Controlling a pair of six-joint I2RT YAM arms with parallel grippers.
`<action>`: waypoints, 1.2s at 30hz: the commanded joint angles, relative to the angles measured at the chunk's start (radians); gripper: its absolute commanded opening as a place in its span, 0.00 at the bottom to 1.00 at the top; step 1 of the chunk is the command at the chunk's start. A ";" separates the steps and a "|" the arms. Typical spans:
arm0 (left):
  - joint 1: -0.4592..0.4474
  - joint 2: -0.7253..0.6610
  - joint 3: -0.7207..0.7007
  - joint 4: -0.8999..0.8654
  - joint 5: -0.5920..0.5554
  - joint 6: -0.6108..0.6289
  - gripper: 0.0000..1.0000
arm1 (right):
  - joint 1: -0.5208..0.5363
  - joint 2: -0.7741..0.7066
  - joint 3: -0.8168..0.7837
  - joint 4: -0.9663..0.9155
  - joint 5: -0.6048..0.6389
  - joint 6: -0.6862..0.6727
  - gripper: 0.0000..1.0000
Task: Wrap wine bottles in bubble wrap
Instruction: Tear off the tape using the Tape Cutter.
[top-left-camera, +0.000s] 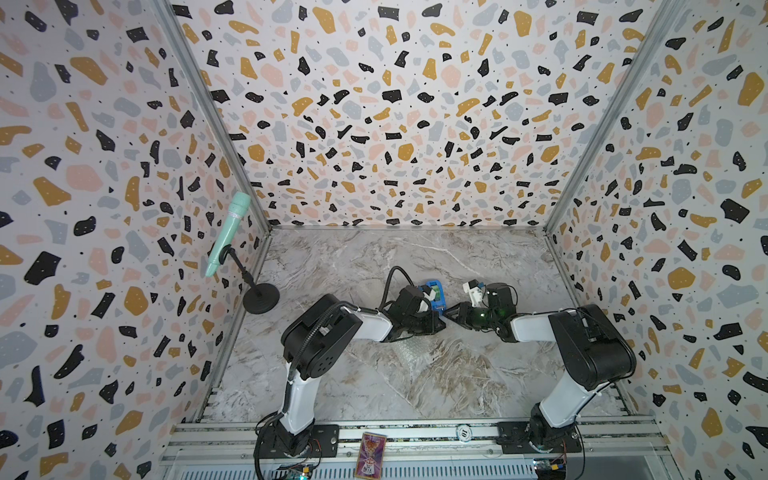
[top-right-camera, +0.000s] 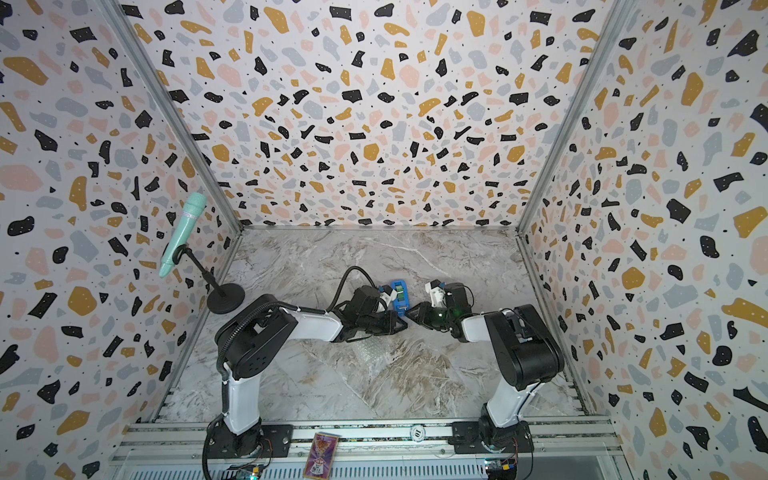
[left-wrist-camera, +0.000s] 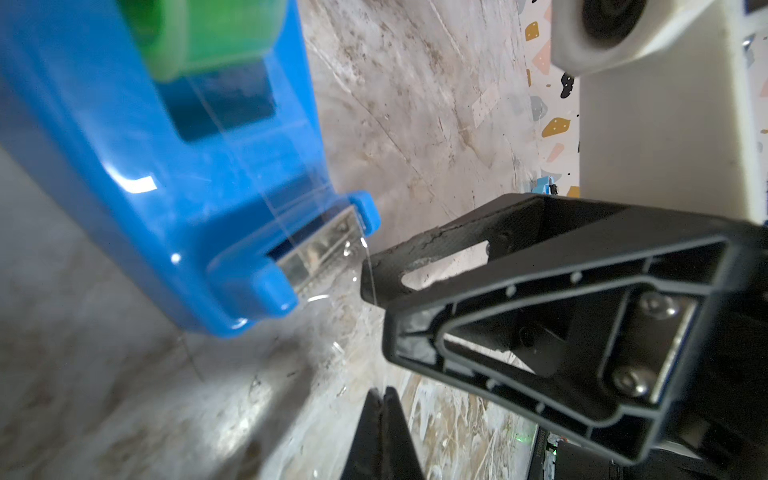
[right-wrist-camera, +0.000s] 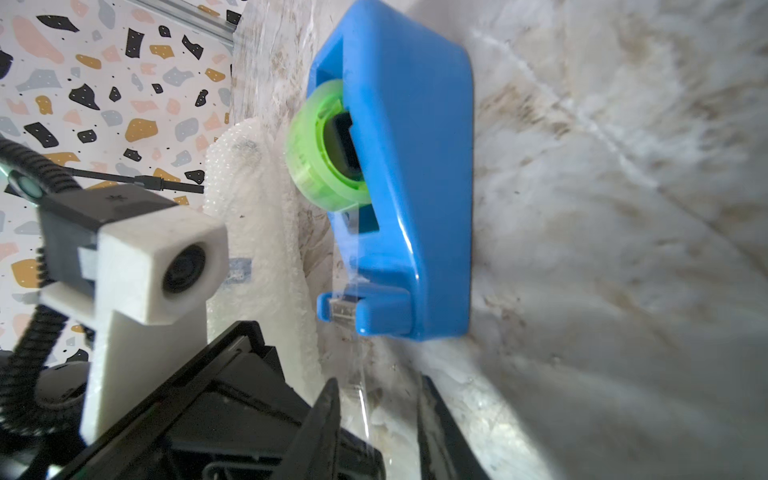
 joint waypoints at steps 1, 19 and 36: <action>-0.003 -0.033 0.018 -0.026 0.031 0.023 0.00 | -0.003 0.016 0.004 0.055 -0.041 0.029 0.32; -0.012 -0.033 0.038 -0.047 0.047 0.031 0.00 | 0.044 0.116 0.067 -0.046 0.050 -0.064 0.21; -0.015 -0.043 0.091 -0.197 0.025 0.154 0.00 | 0.038 -0.020 0.010 -0.092 0.241 -0.167 0.35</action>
